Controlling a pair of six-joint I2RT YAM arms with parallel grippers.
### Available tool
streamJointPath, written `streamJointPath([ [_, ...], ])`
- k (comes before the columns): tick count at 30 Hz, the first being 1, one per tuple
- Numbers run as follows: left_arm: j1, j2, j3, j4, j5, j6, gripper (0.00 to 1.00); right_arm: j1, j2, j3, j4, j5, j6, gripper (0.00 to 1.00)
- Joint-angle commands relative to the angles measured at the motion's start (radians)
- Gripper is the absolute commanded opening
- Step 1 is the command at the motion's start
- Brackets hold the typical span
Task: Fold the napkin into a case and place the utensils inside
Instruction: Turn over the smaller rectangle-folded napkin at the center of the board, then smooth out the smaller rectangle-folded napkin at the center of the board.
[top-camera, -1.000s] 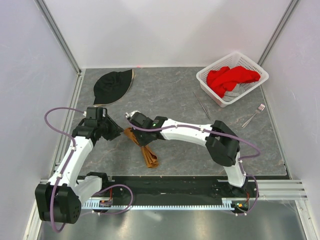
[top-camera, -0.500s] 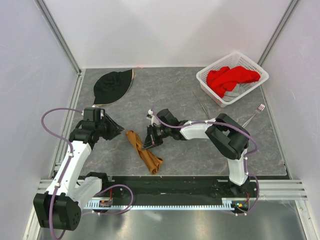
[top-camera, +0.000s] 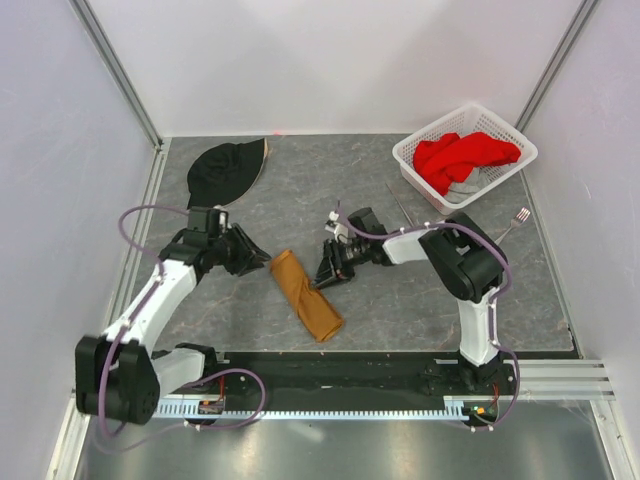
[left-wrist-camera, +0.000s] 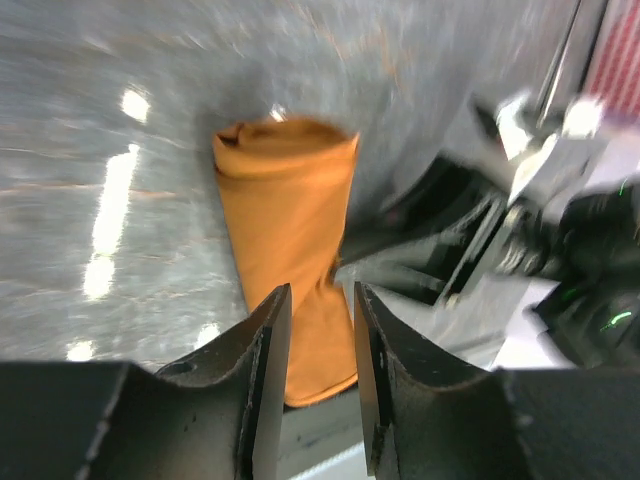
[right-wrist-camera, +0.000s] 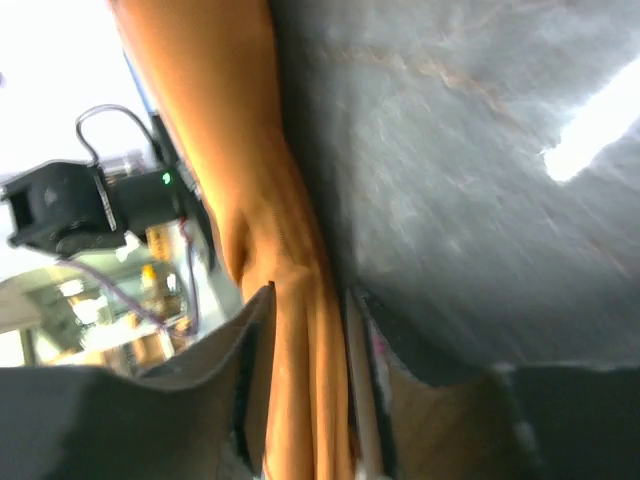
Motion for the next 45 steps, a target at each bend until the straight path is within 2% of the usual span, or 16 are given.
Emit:
streamJointPath([
  [1,-0.1,0.125,0.038,0.11,0.084,0.041,0.38,-0.036,-0.113,0.125,-0.467,0.206,-0.38,0.5],
  [7,-0.126,0.241,0.058,0.219,0.103,0.014,0.37,0.008,-0.282,0.138,-0.644,0.443,-0.379,0.58],
  [14,-0.153,0.393,0.069,0.326,0.163,-0.015,0.35,0.241,-0.411,0.06,-0.661,0.593,-0.274,0.55],
  [17,-0.161,0.444,0.061,0.36,0.148,-0.025,0.34,0.295,-0.437,0.011,-0.633,0.594,-0.227,0.47],
  [18,-0.161,0.451,0.058,0.36,0.131,-0.025,0.34,0.297,-0.445,-0.006,-0.619,0.594,-0.218,0.39],
  [21,-0.155,0.471,0.043,0.36,0.052,-0.029,0.34,0.3,-0.455,-0.073,-0.579,0.605,-0.199,0.28],
  [23,-0.149,0.481,0.035,0.367,0.009,-0.034,0.34,0.3,-0.457,-0.108,-0.561,0.629,-0.211,0.24],
  [26,-0.14,0.505,0.033,0.372,-0.03,-0.028,0.33,0.3,-0.442,-0.116,-0.567,0.686,-0.248,0.21],
  [30,-0.117,0.548,0.036,0.375,-0.054,-0.026,0.33,0.298,-0.409,-0.104,-0.567,0.844,-0.311,0.21],
  [35,-0.082,0.559,0.033,0.374,-0.084,-0.038,0.32,0.278,-0.322,-0.041,-0.553,0.913,-0.398,0.22],
  [37,-0.072,0.55,0.029,0.374,-0.082,-0.046,0.32,0.263,-0.297,-0.012,-0.562,0.922,-0.426,0.24],
  [40,-0.068,0.513,0.026,0.352,-0.093,-0.034,0.32,0.249,-0.303,0.057,-0.59,0.959,-0.434,0.34],
  [45,-0.068,0.358,-0.007,0.311,-0.076,-0.015,0.37,0.145,-0.402,0.129,-0.651,0.968,-0.419,0.57],
])
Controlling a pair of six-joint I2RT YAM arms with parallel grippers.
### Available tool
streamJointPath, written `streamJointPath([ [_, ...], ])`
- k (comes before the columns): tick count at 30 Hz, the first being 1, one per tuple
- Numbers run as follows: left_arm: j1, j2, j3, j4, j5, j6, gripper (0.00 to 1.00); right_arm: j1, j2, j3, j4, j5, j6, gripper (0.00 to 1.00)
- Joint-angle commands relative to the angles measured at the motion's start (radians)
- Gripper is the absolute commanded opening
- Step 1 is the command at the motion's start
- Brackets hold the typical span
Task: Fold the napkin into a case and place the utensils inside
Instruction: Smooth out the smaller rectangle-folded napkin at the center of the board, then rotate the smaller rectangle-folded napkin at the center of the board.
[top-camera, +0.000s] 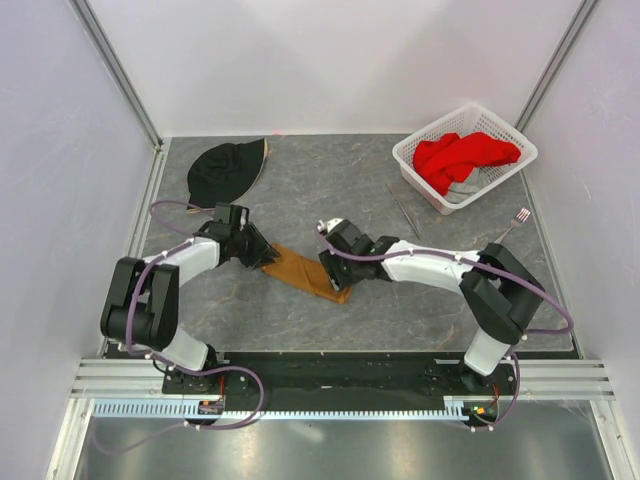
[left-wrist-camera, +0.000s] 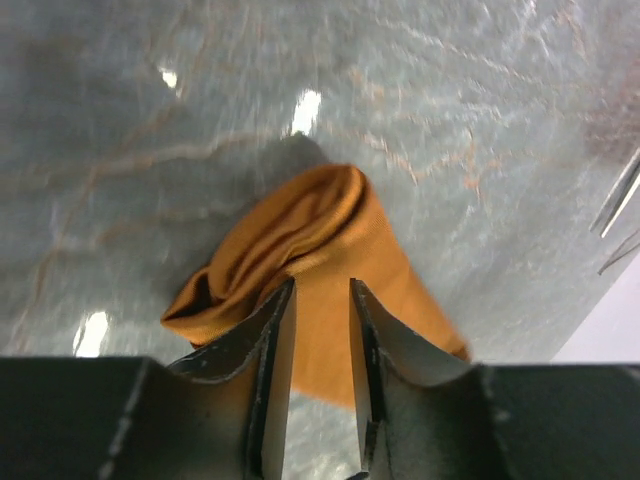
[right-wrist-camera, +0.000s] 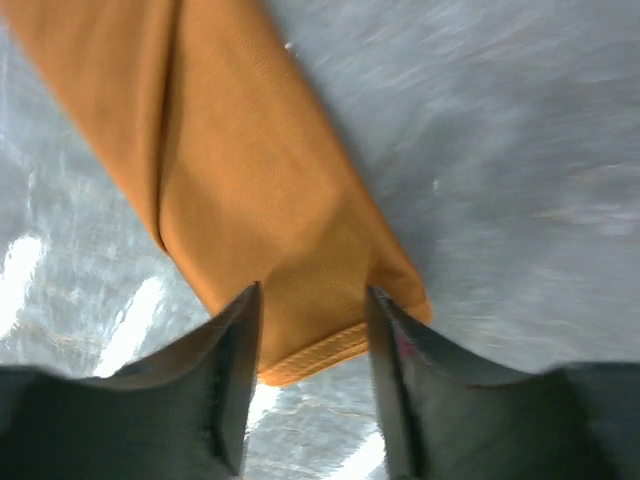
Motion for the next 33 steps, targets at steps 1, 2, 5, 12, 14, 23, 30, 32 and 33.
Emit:
streamJointPath([
  [1,-0.001,-0.147,-0.033,-0.055,-0.02,0.019,0.39,-0.11,-0.092,0.104,-0.068,0.071,-0.021,0.61],
  [2,-0.001,-0.197,-0.046,-0.061,-0.016,0.02,0.4,-0.133,-0.102,0.115,-0.077,0.094,-0.024,0.71],
  [5,-0.005,-0.266,-0.072,-0.09,0.007,0.025,0.42,-0.224,-0.09,0.168,-0.117,0.146,-0.043,0.85],
  [12,-0.024,-0.352,-0.071,-0.118,0.121,0.068,0.42,-0.469,0.081,0.331,-0.142,0.153,-0.057,0.98],
  [14,-0.05,-0.363,-0.063,-0.112,0.162,0.075,0.42,-0.489,0.153,0.395,-0.143,0.18,-0.09,0.98],
  [23,-0.14,-0.256,0.024,-0.141,0.101,0.155,0.4,-0.541,0.317,0.58,-0.222,0.159,-0.129,0.89],
  [30,-0.139,-0.121,0.13,-0.204,-0.11,0.167,0.31,-0.388,0.07,0.35,-0.24,0.051,-0.051,0.82],
  [32,-0.139,-0.095,0.15,-0.215,-0.135,0.164,0.25,-0.303,-0.007,0.325,-0.263,0.061,-0.017,0.78],
  [33,-0.139,-0.078,0.153,-0.224,-0.182,0.163,0.24,-0.273,-0.027,0.304,-0.278,0.041,-0.005,0.76],
])
